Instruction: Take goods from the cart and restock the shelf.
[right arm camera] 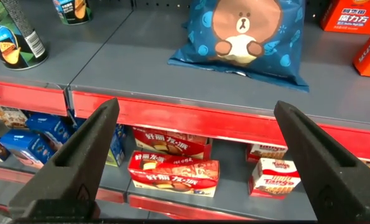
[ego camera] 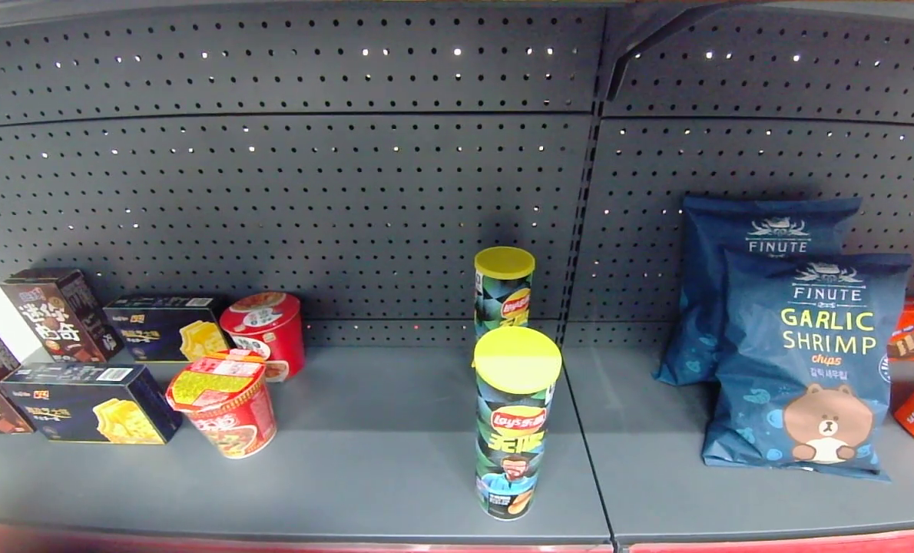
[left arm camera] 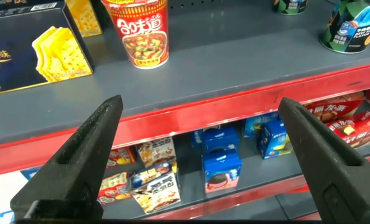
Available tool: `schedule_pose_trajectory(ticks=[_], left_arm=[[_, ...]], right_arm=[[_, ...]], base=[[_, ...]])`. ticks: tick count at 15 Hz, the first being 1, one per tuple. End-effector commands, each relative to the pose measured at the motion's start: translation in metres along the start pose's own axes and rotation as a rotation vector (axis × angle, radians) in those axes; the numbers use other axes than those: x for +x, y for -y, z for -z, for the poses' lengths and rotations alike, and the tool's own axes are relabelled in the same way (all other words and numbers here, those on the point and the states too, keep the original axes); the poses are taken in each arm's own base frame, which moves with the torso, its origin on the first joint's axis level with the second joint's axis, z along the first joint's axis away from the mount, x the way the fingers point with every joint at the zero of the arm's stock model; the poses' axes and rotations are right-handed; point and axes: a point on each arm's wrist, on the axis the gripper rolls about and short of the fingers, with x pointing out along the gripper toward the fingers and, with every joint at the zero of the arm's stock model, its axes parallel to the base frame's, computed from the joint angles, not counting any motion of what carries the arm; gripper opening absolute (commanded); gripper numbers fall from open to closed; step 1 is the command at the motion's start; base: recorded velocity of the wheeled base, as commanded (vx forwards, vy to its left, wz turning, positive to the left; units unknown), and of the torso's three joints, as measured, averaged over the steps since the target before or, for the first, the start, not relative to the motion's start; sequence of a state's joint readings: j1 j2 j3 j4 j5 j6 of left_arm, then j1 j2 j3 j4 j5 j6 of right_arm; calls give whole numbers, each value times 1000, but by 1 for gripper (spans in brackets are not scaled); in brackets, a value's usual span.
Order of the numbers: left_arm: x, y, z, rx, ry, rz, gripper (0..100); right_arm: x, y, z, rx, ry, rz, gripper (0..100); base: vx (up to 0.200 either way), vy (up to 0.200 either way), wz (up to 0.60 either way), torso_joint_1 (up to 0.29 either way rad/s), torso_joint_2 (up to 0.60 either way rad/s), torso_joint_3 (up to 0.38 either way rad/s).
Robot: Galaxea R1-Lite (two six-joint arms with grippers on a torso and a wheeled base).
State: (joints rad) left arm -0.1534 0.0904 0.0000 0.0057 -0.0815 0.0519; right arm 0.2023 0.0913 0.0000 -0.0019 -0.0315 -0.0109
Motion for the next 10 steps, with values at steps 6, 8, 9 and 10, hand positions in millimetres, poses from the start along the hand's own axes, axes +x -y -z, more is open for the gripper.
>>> schedule_pose_trajectory(ticks=[6, 8, 9, 10], left_arm=[[0, 0, 0, 0, -2, 0, 100], [0, 0, 0, 0, -2, 0, 100], [0, 0, 0, 0, -2, 0, 100], [0, 0, 0, 0, -2, 0, 100]], right_arm=[[0, 0, 0, 1, -3, -1, 100], [0, 0, 0, 0, -1, -3, 100], [0, 0, 0, 0, -1, -4, 100], [0, 0, 0, 0, -3, -4, 100]], base=[[0, 0, 0, 0, 0, 0], [0, 0, 0, 0, 0, 0], [0, 0, 0, 0, 0, 0], [0, 0, 0, 0, 0, 0]])
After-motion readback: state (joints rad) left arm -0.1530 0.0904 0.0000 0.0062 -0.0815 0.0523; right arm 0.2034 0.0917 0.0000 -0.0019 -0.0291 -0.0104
